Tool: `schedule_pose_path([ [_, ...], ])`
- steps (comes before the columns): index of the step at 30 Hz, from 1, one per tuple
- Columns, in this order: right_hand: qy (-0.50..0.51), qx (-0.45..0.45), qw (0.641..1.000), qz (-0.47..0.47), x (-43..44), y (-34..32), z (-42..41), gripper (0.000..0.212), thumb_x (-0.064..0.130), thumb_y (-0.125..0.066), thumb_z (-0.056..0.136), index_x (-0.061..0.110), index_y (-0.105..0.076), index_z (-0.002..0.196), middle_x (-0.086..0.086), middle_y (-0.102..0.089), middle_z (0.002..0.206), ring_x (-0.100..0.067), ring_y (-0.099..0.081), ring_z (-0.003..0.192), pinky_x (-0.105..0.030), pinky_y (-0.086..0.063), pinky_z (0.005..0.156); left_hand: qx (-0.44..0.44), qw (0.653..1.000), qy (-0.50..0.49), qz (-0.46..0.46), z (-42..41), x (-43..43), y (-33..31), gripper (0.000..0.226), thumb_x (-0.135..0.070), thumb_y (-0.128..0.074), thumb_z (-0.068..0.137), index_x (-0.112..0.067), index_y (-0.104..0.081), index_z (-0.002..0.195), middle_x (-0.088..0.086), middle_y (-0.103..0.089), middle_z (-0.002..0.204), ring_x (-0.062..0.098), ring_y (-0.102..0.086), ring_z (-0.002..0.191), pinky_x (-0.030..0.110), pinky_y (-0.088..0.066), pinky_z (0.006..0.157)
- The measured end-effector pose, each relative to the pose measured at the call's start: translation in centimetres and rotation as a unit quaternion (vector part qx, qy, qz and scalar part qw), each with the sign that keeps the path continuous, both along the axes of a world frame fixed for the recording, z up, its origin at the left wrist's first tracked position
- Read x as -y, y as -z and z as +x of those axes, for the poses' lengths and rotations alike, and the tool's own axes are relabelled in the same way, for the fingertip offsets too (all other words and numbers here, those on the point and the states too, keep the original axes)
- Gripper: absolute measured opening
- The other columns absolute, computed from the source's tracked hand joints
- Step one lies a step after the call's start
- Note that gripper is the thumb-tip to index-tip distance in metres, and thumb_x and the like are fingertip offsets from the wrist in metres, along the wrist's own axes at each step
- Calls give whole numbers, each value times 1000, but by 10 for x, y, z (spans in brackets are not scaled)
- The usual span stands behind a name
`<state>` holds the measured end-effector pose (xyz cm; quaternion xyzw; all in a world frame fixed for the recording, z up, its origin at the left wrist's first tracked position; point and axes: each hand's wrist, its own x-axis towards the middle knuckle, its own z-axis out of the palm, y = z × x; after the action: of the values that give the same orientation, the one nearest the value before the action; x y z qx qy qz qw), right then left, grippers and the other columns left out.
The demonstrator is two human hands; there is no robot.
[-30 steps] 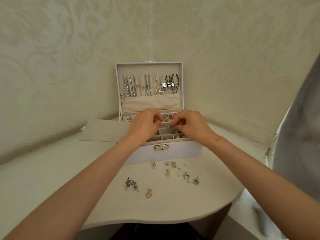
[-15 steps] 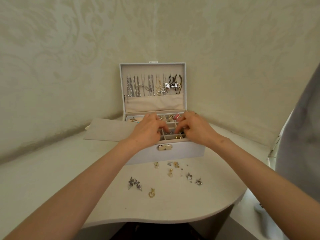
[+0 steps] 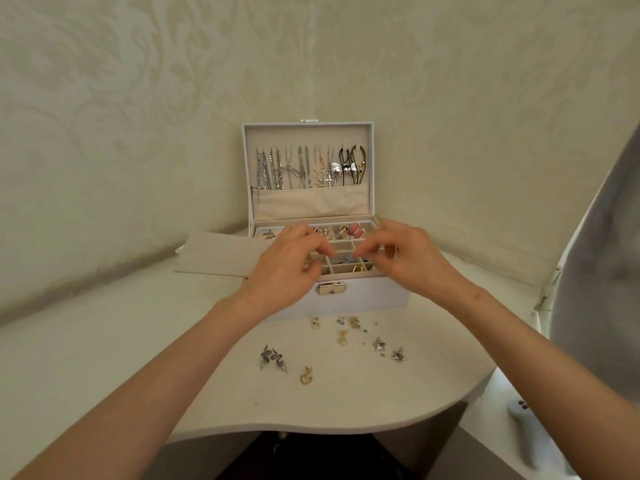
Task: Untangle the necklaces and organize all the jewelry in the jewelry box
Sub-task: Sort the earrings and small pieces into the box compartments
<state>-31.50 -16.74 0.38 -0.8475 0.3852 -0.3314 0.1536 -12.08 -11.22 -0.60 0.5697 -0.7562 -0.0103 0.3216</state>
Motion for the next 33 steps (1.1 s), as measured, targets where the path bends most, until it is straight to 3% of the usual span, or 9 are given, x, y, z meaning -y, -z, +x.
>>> schedule_pose_path([
  [4,-42,-11,995,90,-30,4,-22,29,7,-71,79,36,-68,74,12,-58,67,-2,-44,54,-13,-35,55,-40,996,75,-13,-15,-35,10,18,-6,-55,87,-20,-60,96,-20,-54,85,1,-54,75,9,-38,66],
  [9,-17,-121,976,179,-44,15,-46,17,19,-78,75,32,-67,74,13,-61,71,8,-49,56,-10,-38,56,90,985,122,84,-46,-41,19,17,-33,-56,91,-26,-55,106,-18,-53,89,-10,-45,69,16,-34,66],
  [14,-12,-146,970,196,-50,22,-49,17,17,-76,76,29,-66,70,16,-64,71,13,-50,58,-8,-37,58,136,980,106,100,-60,-25,27,18,-36,-59,89,-23,-62,101,-11,-54,96,8,-53,93,29,-43,77],
  [20,0,-135,971,196,-52,25,-45,23,15,-75,77,31,-64,64,17,-62,64,13,-50,56,-8,-36,56,140,980,104,100,-62,-22,32,8,-28,-59,88,-21,-62,89,-10,-57,92,11,-54,90,35,-46,76],
  [26,7,-111,975,194,-45,18,-44,24,14,-76,76,30,-65,62,27,-57,51,10,-49,55,-7,-36,55,119,980,116,109,-62,-21,30,15,-30,-57,90,-23,-62,102,-11,-55,96,7,-53,92,29,-43,75],
  [30,-2,-114,973,201,-43,20,-41,21,14,-76,76,28,-67,64,28,-57,51,9,-49,54,-8,-36,55,125,977,128,117,-61,-19,31,8,-25,-59,88,-22,-64,93,-11,-52,89,9,-54,90,33,-44,75],
  [33,-8,-115,971,211,-44,21,-41,24,14,-75,77,30,-64,63,30,-55,49,10,-49,54,-7,-36,54,125,978,126,113,-61,-18,34,10,-29,-59,88,-24,-62,97,-12,-53,90,9,-53,90,33,-44,74],
])
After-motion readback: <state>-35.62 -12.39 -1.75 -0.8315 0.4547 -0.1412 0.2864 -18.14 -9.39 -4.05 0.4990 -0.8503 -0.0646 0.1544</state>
